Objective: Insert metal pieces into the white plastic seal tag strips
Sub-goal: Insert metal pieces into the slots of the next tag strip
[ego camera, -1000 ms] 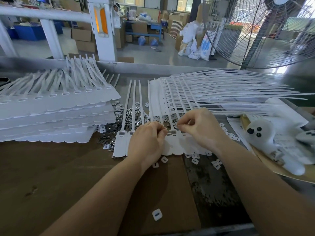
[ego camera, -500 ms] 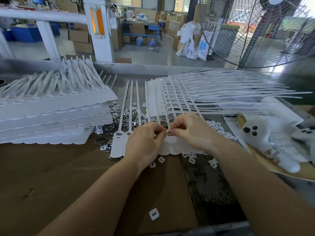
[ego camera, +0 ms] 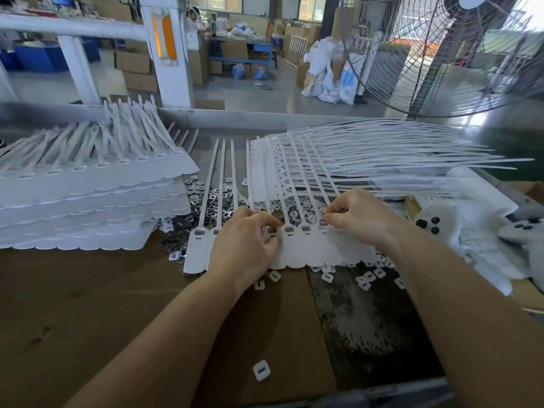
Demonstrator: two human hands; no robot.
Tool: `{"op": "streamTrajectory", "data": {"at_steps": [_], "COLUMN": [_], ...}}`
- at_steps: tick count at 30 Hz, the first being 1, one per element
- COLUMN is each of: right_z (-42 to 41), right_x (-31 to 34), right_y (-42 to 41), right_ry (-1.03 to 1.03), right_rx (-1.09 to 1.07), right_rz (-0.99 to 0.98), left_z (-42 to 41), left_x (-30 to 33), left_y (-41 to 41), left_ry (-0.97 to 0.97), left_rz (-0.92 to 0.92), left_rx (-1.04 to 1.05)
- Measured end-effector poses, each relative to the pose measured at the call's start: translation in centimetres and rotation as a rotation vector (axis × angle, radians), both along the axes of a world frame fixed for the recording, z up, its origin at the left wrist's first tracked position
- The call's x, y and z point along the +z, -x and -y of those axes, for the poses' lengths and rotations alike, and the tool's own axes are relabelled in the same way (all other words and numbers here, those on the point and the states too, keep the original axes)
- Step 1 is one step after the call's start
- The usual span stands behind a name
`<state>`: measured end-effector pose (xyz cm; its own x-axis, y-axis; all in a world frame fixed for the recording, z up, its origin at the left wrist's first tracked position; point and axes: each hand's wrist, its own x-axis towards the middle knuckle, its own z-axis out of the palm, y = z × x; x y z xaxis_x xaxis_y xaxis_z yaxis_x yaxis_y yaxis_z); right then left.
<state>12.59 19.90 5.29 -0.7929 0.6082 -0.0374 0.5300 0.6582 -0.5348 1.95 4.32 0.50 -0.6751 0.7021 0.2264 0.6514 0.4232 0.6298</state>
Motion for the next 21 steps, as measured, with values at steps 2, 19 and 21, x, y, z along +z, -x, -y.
{"op": "streamTrajectory", "data": {"at_steps": [2, 19, 21], "right_z": [0.0, 0.7, 1.2], "right_x": [0.1, -1.0, -1.3], "right_y": [0.2, 0.7, 1.0], "right_ry": [0.002, -0.048, -0.113], "right_rx": [0.012, -0.158, -0.149], "right_rz": [0.028, -0.162, -0.184], "left_z": [0.1, 0.0, 0.0], "left_x": [0.1, 0.3, 0.4], "left_y": [0.0, 0.4, 0.7], "left_ry": [0.008, 0.021, -0.007], "left_rz": [0.003, 0.043, 0.085], "left_rx": [0.002, 0.001, 0.006]}}
